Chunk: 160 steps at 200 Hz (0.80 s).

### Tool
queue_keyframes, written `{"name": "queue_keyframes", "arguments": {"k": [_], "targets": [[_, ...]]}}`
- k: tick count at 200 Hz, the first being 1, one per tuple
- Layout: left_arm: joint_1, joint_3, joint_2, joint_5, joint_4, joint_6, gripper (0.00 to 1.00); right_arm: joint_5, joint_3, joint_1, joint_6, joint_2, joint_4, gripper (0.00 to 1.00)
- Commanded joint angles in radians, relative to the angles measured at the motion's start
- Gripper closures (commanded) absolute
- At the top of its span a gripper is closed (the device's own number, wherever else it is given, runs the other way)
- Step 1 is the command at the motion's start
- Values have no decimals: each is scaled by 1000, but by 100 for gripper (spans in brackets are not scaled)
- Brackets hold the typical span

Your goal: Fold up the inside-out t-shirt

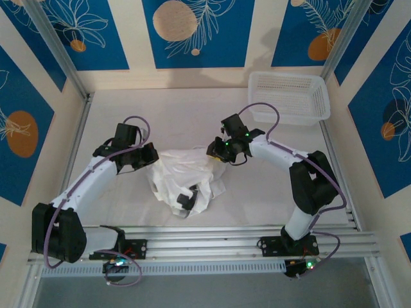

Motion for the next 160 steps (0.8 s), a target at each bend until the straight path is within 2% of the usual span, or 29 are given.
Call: {"name": "queue_keyframes", "arguments": {"k": [1,46,68,99,131,160], "targets": [[11,-3,-18,7,2,7,100,-13,34,14,-19,-20,-46,71],[12,-1,-17,7,6,1,100,0,31,38,-14,-28,-60,62],[12,-3,-18,8,5,1,100,9,37,36,-19,-4,-56,61],[13,-3,-18,4,0,6,100,-24,84,31,-45,61,-77,63],[11,-6,-21,0,0,5,100,-3,123,31,-58,99,-126,65],[12,-6,-23,-1,0,5,100,10,124,27,-65,89,-152,73]]}}
